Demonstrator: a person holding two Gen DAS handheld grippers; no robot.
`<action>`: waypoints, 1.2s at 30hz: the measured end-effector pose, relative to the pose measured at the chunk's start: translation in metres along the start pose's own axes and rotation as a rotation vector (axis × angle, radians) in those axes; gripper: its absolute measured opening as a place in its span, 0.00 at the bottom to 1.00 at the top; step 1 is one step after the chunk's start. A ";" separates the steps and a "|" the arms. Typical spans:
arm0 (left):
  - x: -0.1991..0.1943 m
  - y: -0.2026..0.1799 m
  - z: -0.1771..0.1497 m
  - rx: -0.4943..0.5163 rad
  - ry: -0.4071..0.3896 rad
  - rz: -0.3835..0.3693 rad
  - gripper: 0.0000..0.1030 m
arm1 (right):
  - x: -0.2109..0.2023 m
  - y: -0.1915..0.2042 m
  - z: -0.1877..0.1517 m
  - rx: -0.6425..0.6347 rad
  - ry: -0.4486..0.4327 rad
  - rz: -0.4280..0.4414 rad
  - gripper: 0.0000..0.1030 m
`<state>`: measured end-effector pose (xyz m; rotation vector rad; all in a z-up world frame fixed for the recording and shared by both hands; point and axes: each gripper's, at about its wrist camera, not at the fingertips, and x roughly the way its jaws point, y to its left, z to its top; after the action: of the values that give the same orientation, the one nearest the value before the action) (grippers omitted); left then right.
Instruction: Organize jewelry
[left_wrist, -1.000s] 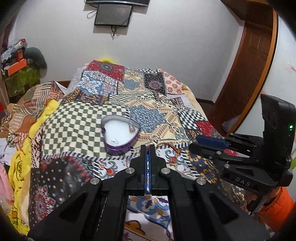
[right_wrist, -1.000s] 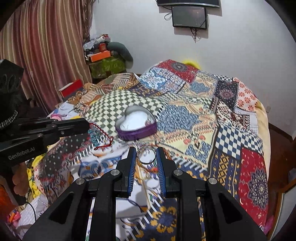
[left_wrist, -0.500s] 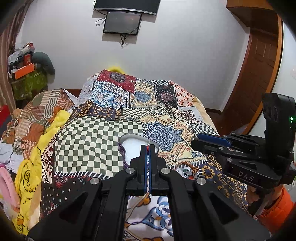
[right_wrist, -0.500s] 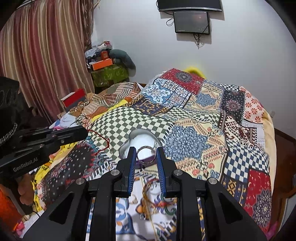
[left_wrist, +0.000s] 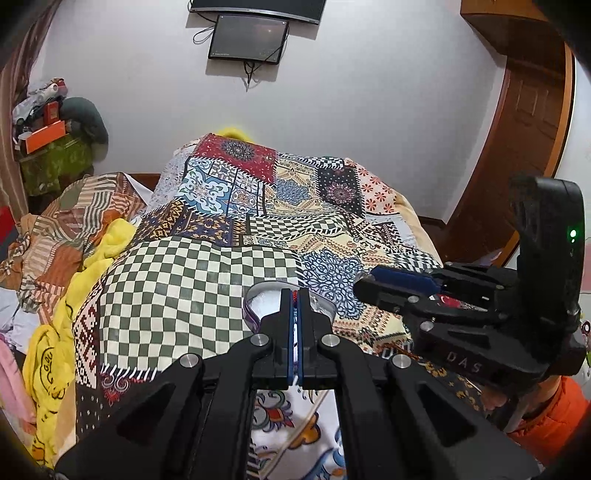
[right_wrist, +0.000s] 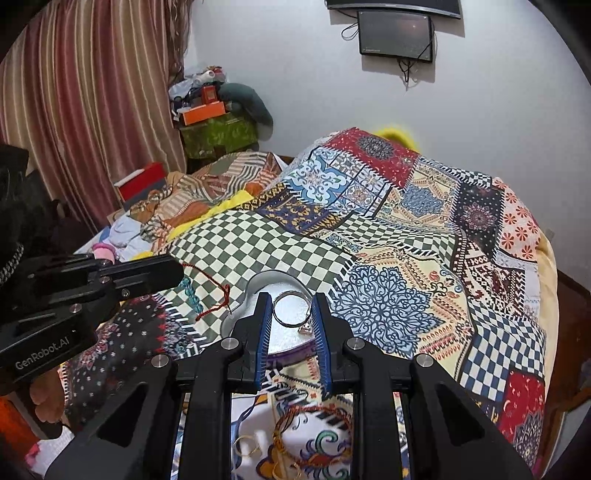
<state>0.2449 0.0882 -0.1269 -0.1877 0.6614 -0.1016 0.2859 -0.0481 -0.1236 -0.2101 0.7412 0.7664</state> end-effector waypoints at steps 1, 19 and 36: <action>0.003 0.001 0.001 0.001 0.003 0.000 0.00 | 0.005 -0.001 0.001 -0.003 0.013 0.004 0.19; 0.057 0.018 -0.003 -0.029 0.100 -0.037 0.00 | 0.061 -0.008 0.007 -0.073 0.149 0.023 0.19; 0.056 0.019 -0.005 -0.025 0.138 -0.013 0.02 | 0.077 -0.011 0.010 -0.054 0.197 0.072 0.19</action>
<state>0.2867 0.0974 -0.1686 -0.2101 0.7995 -0.1199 0.3365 -0.0093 -0.1699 -0.3118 0.9189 0.8429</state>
